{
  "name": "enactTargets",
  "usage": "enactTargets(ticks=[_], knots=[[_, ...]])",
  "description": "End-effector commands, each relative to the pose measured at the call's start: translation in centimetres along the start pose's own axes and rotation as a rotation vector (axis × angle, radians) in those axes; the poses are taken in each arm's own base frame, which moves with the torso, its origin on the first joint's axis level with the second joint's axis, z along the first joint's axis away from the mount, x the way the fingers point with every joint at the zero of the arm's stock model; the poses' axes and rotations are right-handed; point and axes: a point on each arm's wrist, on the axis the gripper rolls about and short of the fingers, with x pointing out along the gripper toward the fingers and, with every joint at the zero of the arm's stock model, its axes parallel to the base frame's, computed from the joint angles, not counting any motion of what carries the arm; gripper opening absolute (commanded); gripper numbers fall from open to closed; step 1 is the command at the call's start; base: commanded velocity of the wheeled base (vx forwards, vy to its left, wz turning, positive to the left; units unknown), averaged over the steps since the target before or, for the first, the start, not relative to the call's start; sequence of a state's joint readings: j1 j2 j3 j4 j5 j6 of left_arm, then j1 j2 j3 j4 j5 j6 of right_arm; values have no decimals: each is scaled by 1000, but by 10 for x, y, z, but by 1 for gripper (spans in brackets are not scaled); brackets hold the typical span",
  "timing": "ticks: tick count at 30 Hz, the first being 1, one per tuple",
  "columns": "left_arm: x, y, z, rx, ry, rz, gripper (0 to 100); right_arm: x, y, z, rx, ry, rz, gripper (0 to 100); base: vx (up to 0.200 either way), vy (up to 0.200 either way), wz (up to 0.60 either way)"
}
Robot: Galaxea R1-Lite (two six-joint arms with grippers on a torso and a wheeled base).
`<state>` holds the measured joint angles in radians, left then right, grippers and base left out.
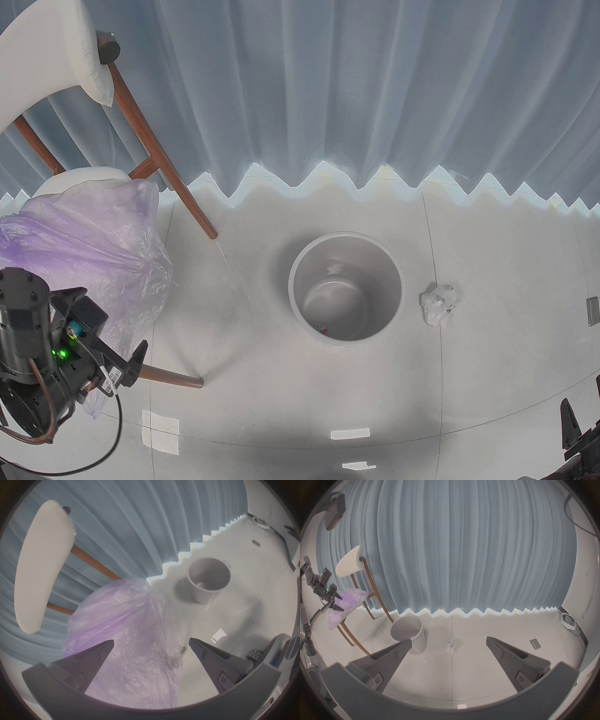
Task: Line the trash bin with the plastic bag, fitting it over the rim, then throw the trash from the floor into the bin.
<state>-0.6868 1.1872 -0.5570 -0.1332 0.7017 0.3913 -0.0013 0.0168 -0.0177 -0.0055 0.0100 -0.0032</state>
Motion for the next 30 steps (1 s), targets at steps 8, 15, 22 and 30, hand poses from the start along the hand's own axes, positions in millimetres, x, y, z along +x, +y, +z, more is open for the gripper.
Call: enactTargets(ticks=[8,15,22,30], knots=[[24,-25,-3,99,94,-1,100,0,0,-5,-3,0,8,100,0,0,0],[43,-19,3,87,106,81,100,0,0,-5,-3,0,8,100,0,0,0],[58,-15,4,127,107,126,100,0,0,-5,-3,0,8,100,0,0,0],[68,-18,7,122,103,136,100,0,0,-5,-3,0,8,100,0,0,0]])
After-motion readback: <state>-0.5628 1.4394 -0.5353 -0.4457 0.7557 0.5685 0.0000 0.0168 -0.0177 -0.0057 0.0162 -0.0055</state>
